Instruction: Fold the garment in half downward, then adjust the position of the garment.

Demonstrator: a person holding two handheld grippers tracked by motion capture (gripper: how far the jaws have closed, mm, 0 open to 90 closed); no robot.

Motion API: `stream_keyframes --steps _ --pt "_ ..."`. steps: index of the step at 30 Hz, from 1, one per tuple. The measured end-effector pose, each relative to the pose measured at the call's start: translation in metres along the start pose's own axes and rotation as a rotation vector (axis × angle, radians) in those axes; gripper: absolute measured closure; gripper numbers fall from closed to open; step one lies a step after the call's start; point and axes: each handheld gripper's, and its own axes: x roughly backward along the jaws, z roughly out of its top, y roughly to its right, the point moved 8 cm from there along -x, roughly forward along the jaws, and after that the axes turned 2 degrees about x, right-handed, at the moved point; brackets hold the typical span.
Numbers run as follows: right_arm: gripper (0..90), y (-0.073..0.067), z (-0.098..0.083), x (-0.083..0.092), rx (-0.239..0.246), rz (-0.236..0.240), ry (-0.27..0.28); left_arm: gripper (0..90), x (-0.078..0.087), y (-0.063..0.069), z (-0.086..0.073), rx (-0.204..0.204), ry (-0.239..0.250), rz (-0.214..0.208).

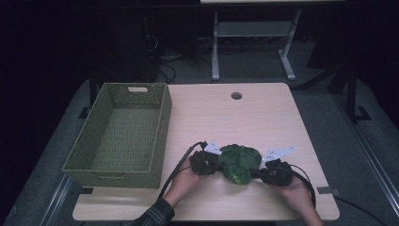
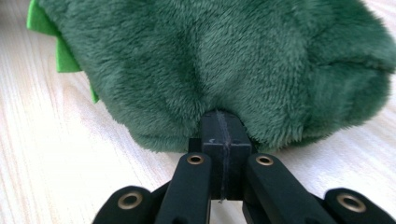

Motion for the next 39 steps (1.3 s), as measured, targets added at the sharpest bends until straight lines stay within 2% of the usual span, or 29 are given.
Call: stream_keyframes --steps 4,8,14,17,20,21,22,25,26,28,29,32,33,34,36,38,39 --pt "90.0 -0.002 -0.002 -0.003 -0.002 -0.001 -0.018 89.7 0.000 0.000 -0.002 -0.016 -0.022 0.009" --pt "90.0 0.000 -0.007 -0.003 -0.007 0.004 -0.019 89.6 0.004 0.002 -0.002 -0.008 -0.015 0.003" --pt "90.0 0.003 -0.012 0.011 -0.023 -0.007 -0.001 89.6 0.016 0.007 -0.003 -0.007 -0.002 -0.007" --pt "90.0 0.010 -0.017 0.022 -0.040 -0.029 0.010 89.6 0.022 0.012 -0.006 -0.023 -0.008 -0.013" --pt "90.0 0.019 -0.018 0.032 -0.065 -0.049 0.040 89.6 0.027 0.020 -0.007 -0.020 0.001 -0.025" --pt "90.0 0.024 -0.017 0.036 -0.072 -0.060 0.048 89.6 0.029 0.021 -0.008 -0.037 -0.007 -0.026" --pt "90.0 0.028 -0.016 0.038 -0.080 -0.068 0.056 89.6 0.030 0.024 -0.008 -0.026 0.004 -0.032" --pt "90.0 0.041 -0.010 0.039 -0.087 -0.088 0.069 89.7 0.033 0.029 -0.008 -0.038 0.011 -0.043" --pt "90.0 0.045 -0.008 0.039 -0.080 -0.092 0.077 89.7 0.033 0.032 -0.007 -0.032 0.021 -0.050" --pt "90.0 0.057 -0.001 0.038 -0.081 -0.114 0.086 89.8 0.032 0.037 -0.007 -0.050 0.014 -0.055" --pt "90.0 0.063 0.002 0.037 -0.083 -0.124 0.085 89.8 0.031 0.040 -0.006 -0.039 0.015 -0.060" --pt "90.0 0.078 0.013 0.031 -0.097 -0.126 0.100 89.8 0.026 0.048 -0.004 -0.049 0.011 -0.085" --pt "90.0 0.084 0.018 0.025 -0.113 -0.109 0.098 89.8 0.025 0.050 -0.004 -0.047 0.011 -0.091" --pt "90.0 0.086 0.021 0.022 -0.107 -0.107 0.103 89.8 0.023 0.052 -0.003 -0.048 0.014 -0.096" --pt "90.0 0.089 0.029 0.013 -0.130 -0.076 0.123 89.8 0.020 0.056 -0.003 -0.060 0.008 -0.107" --pt "90.0 0.092 0.035 0.003 -0.121 -0.072 0.101 89.8 0.017 0.060 -0.002 -0.064 0.006 -0.119" --pt "90.0 0.093 0.039 -0.002 -0.113 -0.066 0.117 89.8 0.016 0.061 -0.001 -0.069 0.006 -0.123"
